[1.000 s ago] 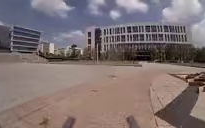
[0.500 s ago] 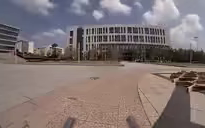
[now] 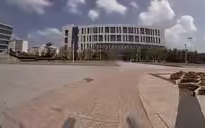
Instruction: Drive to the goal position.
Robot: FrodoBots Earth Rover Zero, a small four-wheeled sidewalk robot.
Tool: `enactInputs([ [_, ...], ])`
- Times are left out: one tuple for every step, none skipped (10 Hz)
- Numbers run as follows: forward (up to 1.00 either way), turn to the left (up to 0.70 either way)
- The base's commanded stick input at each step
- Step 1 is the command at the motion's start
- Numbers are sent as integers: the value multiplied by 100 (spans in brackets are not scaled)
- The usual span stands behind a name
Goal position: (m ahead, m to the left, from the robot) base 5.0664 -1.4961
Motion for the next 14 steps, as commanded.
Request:
enactInputs([
  [70, 4],
  [70, 4],
  [70, 4],
  [70, 4],
  [70, 4],
  [70, 4],
  [70, 4],
  [70, 4],
  [70, 4],
  [70, 4],
  [70, 4],
  [70, 4],
  [70, 4],
  [70, 4],
])
